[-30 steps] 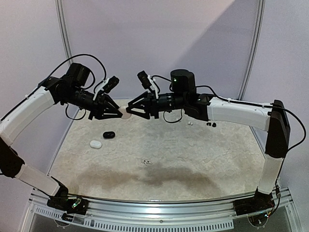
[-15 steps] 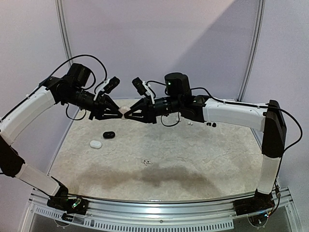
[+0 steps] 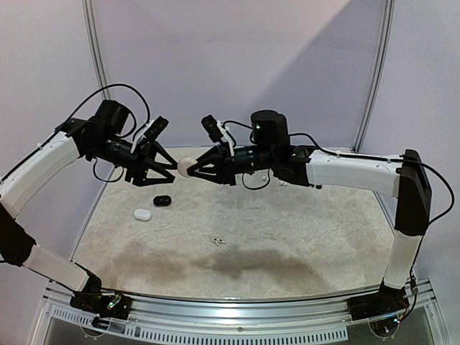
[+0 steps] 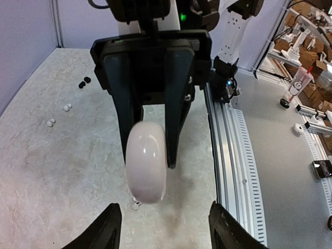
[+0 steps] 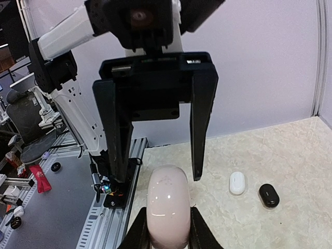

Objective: Insert the wireless bluetooth earbuds into the charging case
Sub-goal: Pass from the right arm to the left

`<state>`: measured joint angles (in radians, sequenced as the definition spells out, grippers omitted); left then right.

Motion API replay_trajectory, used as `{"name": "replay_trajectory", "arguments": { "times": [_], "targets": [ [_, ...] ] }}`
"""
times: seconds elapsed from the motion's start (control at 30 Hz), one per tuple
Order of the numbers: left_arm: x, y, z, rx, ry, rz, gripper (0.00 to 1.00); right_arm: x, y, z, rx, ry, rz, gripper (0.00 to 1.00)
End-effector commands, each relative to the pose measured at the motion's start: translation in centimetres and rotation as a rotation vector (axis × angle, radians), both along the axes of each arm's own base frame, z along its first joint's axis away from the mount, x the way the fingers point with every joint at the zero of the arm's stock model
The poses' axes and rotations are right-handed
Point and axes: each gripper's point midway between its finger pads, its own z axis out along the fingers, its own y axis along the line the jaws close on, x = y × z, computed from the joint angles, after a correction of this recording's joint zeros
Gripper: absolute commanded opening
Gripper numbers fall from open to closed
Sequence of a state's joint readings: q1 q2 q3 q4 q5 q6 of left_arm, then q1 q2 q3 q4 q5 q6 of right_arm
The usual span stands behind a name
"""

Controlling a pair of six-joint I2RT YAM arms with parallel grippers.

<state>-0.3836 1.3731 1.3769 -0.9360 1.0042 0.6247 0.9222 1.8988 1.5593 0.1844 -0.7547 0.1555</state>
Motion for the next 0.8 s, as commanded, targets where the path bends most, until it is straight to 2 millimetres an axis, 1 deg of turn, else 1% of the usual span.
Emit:
{"name": "replay_trajectory", "arguments": {
  "times": [0.0,0.03,0.07,0.13,0.17,0.23,0.3,0.37,0.4,0.47,0.53,0.6,0.63,0.67,0.7,0.77],
  "targets": [
    [-1.6,0.5,0.9,-0.091,-0.048,-0.083,0.58,-0.5,-1.2,4.3,0.119,-0.093,-0.037,0.00],
    [-1.4,0.7,0.8,-0.075,-0.067,-0.070,0.58,-0.4,-1.4,4.6,0.128,-0.103,-0.050,0.00],
    [-0.5,0.9,0.4,-0.034,-0.068,-0.017,0.57,-0.4,-1.4,4.9,0.133,-0.111,-0.056,0.00],
    [3.0,2.0,-0.1,0.069,-0.068,0.188,0.57,-0.2,-1.5,5.4,0.131,-0.123,-0.066,0.00],
    [4.3,3.0,-0.3,0.116,-0.056,0.282,0.56,-0.2,-1.4,5.6,0.127,-0.126,-0.067,0.00],
    [5.5,4.9,-0.1,0.181,-0.067,0.379,0.56,0.1,-1.3,5.9,0.119,-0.142,-0.074,0.00],
    [5.9,6.8,0.4,0.242,-0.081,0.472,0.57,0.5,-1.0,6.0,0.109,-0.160,-0.082,0.00],
    [5.2,8.3,0.8,0.303,-0.102,0.525,0.57,0.5,-0.8,6.2,0.110,-0.166,-0.079,0.00],
    [4.5,9.1,1.3,0.323,-0.129,0.548,0.57,0.6,-0.7,6.2,0.112,-0.166,-0.078,0.00],
    [3.1,10.5,1.5,0.384,-0.178,0.557,0.57,0.6,-0.6,6.2,0.115,-0.158,-0.075,0.00],
    [1.9,12.0,1.4,0.448,-0.227,0.574,0.56,0.6,-0.6,6.2,0.114,-0.157,-0.075,0.00],
    [0.5,12.8,1.1,0.463,-0.292,0.564,0.54,0.6,-0.6,6.1,0.113,-0.158,-0.077,0.00],
    [-0.3,12.6,0.8,0.439,-0.314,0.542,0.53,0.7,-0.6,6.2,0.116,-0.162,-0.079,0.00],
    [-1.0,12.0,1.0,0.389,-0.345,0.519,0.53,0.7,-0.6,6.2,0.120,-0.161,-0.079,0.00],
    [-1.6,11.2,0.9,0.324,-0.360,0.492,0.53,0.7,-0.7,6.4,0.128,-0.162,-0.078,0.00],
    [-1.9,9.2,1.7,0.136,-0.381,0.478,0.54,0.6,-0.5,6.4,0.135,-0.155,-0.076,0.00]
  ]
}}
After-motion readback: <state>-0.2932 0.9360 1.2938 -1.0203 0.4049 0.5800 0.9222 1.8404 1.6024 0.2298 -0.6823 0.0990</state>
